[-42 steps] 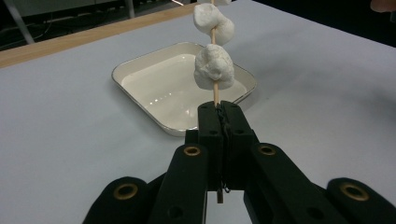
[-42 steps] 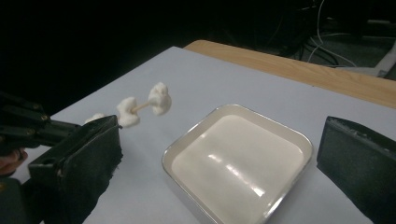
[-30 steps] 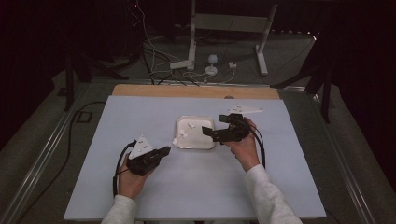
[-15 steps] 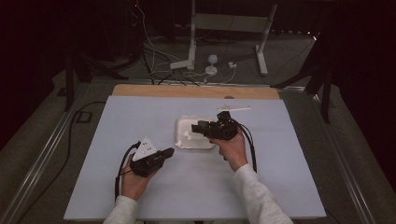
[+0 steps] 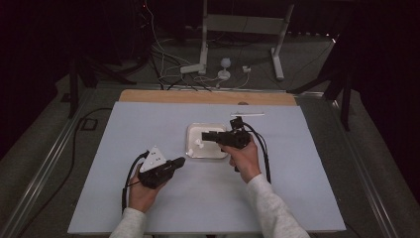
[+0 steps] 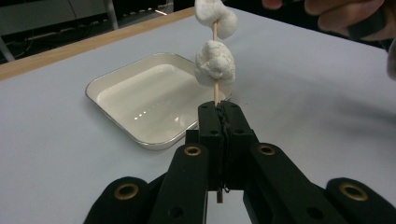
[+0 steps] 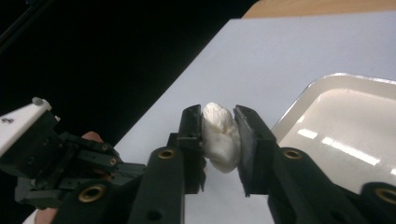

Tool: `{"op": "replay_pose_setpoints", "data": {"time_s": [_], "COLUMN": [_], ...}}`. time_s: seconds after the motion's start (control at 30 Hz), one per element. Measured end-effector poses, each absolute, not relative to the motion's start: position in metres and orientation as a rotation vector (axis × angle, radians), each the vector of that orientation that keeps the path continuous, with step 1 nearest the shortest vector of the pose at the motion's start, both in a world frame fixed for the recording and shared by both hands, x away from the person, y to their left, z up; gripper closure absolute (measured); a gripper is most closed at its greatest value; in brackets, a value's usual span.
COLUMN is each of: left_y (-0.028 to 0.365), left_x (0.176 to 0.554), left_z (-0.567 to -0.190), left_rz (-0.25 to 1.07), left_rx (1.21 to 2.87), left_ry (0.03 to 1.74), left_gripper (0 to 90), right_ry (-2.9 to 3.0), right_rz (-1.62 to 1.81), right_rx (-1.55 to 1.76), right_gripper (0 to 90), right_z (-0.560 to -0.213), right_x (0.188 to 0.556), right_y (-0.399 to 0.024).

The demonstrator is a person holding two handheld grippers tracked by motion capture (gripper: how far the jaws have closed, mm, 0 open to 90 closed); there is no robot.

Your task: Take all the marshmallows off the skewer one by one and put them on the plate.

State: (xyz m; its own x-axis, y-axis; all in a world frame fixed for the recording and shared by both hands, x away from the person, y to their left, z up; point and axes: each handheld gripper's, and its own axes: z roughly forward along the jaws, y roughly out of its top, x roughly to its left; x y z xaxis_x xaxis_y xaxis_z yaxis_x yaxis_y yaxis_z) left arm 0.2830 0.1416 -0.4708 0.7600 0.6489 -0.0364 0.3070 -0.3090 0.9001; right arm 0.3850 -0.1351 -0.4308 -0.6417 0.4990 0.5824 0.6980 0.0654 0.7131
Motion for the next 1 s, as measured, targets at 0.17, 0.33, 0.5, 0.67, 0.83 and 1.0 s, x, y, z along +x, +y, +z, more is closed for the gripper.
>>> {"op": "replay_pose_setpoints", "data": {"time_s": [0.17, 0.33, 0.5, 0.67, 0.83, 1.0], "left_y": [0.142, 0.143, 0.144, 0.155, 0.156, 0.154], "left_x": [0.282, 0.282, 0.282, 0.283, 0.284, 0.284], "left_z": [-0.470, -0.469, -0.469, -0.477, -0.470, -0.471], "left_rz": [0.417, 0.421, 0.423, 0.431, 0.436, 0.429], "left_rx": [1.915, 1.916, 1.919, 1.945, 1.902, 1.904], "left_ry": [0.716, 0.711, 0.704, 0.760, 0.763, 0.763], "left_gripper": [90.0, 90.0, 90.0, 90.0, 90.0, 90.0], "right_ry": [-2.159, -2.162, -2.176, -2.097, -2.194, -2.248], "right_rz": [-1.667, -1.689, -1.705, -1.829, -1.795, -1.745], "right_rx": [-1.255, -1.281, -1.307, -1.420, -1.402, -1.400], "right_gripper": [78.1, 79.2, 80.0, 80.9, 80.0, 78.9], "right_z": [-0.424, -0.422, -0.421, -0.410, -0.404, -0.416], "right_x": [0.383, 0.382, 0.382, 0.385, 0.386, 0.387], "right_y": [-0.138, -0.139, -0.139, -0.162, -0.177, -0.170]}}
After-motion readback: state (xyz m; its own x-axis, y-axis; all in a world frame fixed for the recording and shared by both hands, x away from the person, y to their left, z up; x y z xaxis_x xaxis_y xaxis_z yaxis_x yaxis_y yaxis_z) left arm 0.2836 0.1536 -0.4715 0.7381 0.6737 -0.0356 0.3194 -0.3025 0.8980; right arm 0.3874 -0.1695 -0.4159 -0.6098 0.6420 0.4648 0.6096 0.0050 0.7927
